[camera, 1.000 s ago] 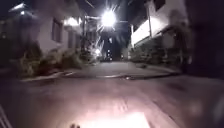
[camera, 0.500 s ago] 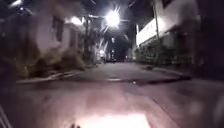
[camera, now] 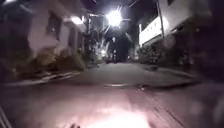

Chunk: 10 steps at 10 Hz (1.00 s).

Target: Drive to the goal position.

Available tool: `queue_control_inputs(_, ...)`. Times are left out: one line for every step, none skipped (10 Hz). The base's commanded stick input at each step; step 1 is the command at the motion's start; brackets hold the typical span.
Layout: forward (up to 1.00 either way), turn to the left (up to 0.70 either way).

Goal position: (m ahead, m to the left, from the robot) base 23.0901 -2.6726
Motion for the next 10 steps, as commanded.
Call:
queue_control_inputs(1.00,0.00)
queue_control_inputs(1.00,0.00)
queue_control_inputs(1.00,0.00)
queue_control_inputs(1.00,0.00)
queue_control_inputs(1.00,0.00)
queue_control_inputs(1.00,0.00)
queue_control_inputs(1.00,0.00)
queue_control_inputs(1.00,0.00)
queue_control_inputs(1.00,0.00)
queue_control_inputs(1.00,0.00)
